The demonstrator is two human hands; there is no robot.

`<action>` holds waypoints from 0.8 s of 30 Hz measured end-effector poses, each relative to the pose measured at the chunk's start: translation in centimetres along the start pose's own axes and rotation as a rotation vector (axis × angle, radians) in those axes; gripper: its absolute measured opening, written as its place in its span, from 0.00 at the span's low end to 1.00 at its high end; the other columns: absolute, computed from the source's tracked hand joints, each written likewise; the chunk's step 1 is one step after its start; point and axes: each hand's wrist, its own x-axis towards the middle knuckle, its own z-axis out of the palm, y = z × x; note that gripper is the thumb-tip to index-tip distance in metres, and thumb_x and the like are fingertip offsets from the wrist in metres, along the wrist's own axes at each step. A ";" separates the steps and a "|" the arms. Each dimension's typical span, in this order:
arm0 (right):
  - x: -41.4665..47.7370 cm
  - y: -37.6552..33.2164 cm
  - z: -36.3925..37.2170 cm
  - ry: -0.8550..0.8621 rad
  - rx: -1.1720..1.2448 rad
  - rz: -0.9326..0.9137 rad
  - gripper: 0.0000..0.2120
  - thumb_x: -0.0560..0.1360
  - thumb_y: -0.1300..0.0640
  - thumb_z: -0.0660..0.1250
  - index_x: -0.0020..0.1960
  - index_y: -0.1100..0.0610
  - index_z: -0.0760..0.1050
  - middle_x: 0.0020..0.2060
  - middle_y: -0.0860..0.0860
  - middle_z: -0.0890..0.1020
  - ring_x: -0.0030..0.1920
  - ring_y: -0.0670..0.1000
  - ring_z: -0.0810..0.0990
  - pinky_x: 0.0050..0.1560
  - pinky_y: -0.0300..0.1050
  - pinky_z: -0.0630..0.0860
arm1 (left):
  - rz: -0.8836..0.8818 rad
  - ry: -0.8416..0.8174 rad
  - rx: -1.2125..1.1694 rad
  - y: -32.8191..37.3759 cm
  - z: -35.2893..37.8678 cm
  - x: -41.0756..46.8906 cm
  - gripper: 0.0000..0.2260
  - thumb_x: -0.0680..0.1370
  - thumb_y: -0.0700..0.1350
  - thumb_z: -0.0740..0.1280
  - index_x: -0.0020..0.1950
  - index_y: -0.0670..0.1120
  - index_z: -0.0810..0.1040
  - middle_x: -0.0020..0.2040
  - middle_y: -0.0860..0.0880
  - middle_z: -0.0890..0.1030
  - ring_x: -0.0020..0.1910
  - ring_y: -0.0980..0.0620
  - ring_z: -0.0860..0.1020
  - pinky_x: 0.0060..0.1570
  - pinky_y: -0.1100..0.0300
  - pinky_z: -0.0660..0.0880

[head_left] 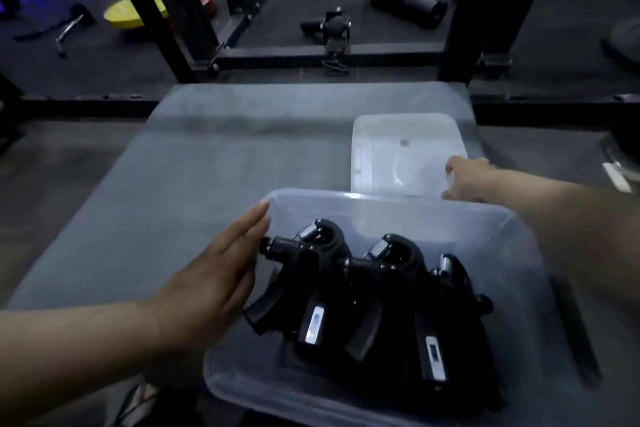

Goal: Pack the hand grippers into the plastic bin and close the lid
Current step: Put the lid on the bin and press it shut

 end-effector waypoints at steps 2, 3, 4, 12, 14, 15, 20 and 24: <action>-0.6 -0.1 0.1 -0.016 0.021 0.004 0.29 0.70 0.46 0.74 0.66 0.53 0.68 0.62 0.63 0.71 0.56 0.64 0.76 0.57 0.53 0.76 | -0.002 -0.010 -0.027 0.3 -0.5 0.0 0.27 0.80 0.48 0.52 0.80 0.43 0.58 0.81 0.52 0.53 0.79 0.54 0.55 0.75 0.62 0.54; -0.8 0.0 0.1 -0.036 0.038 0.007 0.30 0.69 0.46 0.75 0.66 0.52 0.68 0.60 0.62 0.72 0.54 0.63 0.77 0.56 0.53 0.76 | 0.004 -0.007 -0.028 0.4 -0.4 -0.2 0.27 0.80 0.48 0.52 0.80 0.43 0.58 0.81 0.52 0.53 0.79 0.54 0.55 0.75 0.63 0.53; -0.9 0.2 0.0 -0.063 0.066 0.005 0.30 0.68 0.48 0.76 0.65 0.51 0.67 0.59 0.60 0.73 0.52 0.62 0.77 0.56 0.53 0.76 | 0.017 0.001 -0.031 0.3 -0.1 -0.5 0.27 0.80 0.48 0.52 0.80 0.43 0.58 0.81 0.53 0.52 0.79 0.55 0.55 0.75 0.64 0.53; -0.8 0.0 -0.7 -0.099 0.260 -0.014 0.24 0.68 0.68 0.60 0.61 0.52 0.68 0.47 0.60 0.77 0.39 0.60 0.79 0.34 0.48 0.77 | 0.046 0.028 -0.058 0.3 0.1 -0.3 0.27 0.80 0.49 0.53 0.79 0.45 0.60 0.81 0.54 0.54 0.78 0.56 0.57 0.74 0.64 0.54; -0.5 0.1 -1.3 -0.113 0.271 -0.021 0.26 0.65 0.66 0.56 0.60 0.48 0.67 0.44 0.61 0.80 0.36 0.63 0.82 0.37 0.51 0.81 | 0.031 0.035 -0.069 0.2 0.0 -0.4 0.27 0.79 0.49 0.53 0.79 0.45 0.61 0.80 0.55 0.55 0.78 0.57 0.58 0.74 0.66 0.55; -0.5 -0.1 -1.5 -0.105 0.280 -0.022 0.27 0.65 0.65 0.55 0.61 0.47 0.68 0.45 0.62 0.81 0.38 0.65 0.84 0.42 0.56 0.83 | 0.029 0.036 -0.070 0.2 0.0 -0.4 0.27 0.79 0.50 0.53 0.79 0.45 0.61 0.80 0.55 0.55 0.78 0.57 0.58 0.74 0.66 0.54; -2.0 -1.3 -2.7 -0.100 0.507 0.022 0.14 0.77 0.62 0.67 0.62 0.61 0.72 0.54 0.63 0.78 0.52 0.66 0.82 0.49 0.65 0.80 | 0.035 0.034 -0.072 0.3 0.2 -0.3 0.28 0.79 0.50 0.53 0.79 0.45 0.61 0.80 0.55 0.55 0.78 0.57 0.58 0.74 0.65 0.54; -3.1 -1.7 -3.7 -0.009 0.608 -0.061 0.23 0.72 0.61 0.74 0.63 0.56 0.69 0.49 0.55 0.75 0.44 0.57 0.80 0.36 0.49 0.81 | 0.015 0.050 -0.081 0.2 0.4 -0.3 0.28 0.78 0.51 0.52 0.79 0.47 0.61 0.80 0.58 0.55 0.77 0.60 0.58 0.74 0.67 0.54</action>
